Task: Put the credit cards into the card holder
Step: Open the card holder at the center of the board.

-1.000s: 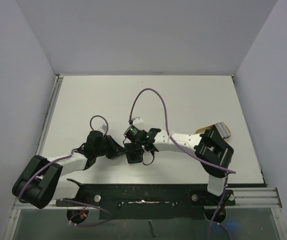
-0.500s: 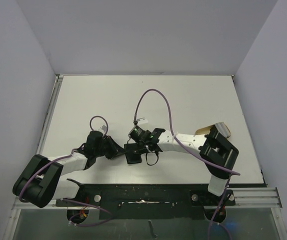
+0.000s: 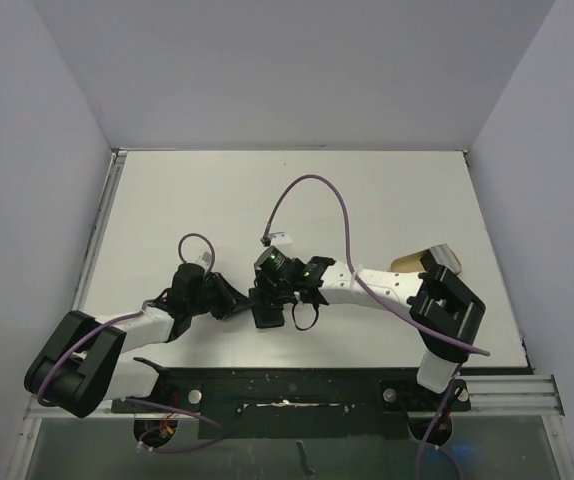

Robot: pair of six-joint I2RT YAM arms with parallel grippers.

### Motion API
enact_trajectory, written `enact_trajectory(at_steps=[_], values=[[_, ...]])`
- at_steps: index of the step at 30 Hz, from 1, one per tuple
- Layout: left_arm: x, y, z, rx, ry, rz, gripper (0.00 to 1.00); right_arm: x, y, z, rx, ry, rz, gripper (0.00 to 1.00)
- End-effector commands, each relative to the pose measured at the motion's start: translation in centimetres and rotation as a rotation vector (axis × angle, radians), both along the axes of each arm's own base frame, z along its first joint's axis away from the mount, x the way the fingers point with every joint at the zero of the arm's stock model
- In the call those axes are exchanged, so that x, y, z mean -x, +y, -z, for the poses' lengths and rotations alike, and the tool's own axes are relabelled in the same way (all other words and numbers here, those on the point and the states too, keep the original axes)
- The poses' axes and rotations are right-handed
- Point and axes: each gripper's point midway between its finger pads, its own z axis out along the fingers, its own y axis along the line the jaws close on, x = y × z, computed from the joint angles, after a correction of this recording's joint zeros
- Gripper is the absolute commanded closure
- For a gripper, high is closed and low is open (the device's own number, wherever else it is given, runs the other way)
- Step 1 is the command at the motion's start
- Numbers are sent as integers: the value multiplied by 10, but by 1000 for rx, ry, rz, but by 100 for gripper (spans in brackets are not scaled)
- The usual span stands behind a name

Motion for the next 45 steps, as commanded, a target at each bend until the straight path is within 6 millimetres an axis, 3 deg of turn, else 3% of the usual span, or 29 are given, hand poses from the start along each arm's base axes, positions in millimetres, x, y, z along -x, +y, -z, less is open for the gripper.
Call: enact_trajectory(at_steps=[1, 6, 11, 18, 25, 45], values=[[-10, -7, -23, 59, -84, 12, 100, 0, 9, 8, 0, 13, -1, 54], [-11, -7, -22, 57, -82, 9, 100, 1, 5, 27, 58, 32, -12, 52], [-8, -4, -17, 44, -74, 2, 100, -1, -22, 47, 203, 24, 43, 59], [-7, -2, -12, 28, -67, -1, 100, -9, -49, 44, 355, -66, 93, 78], [-5, 0, -9, 17, -60, 1, 100, -10, -50, 40, 369, -100, 89, 100], [-11, -1, -6, -9, -61, 11, 100, -14, -80, 21, 323, -150, 174, 100]])
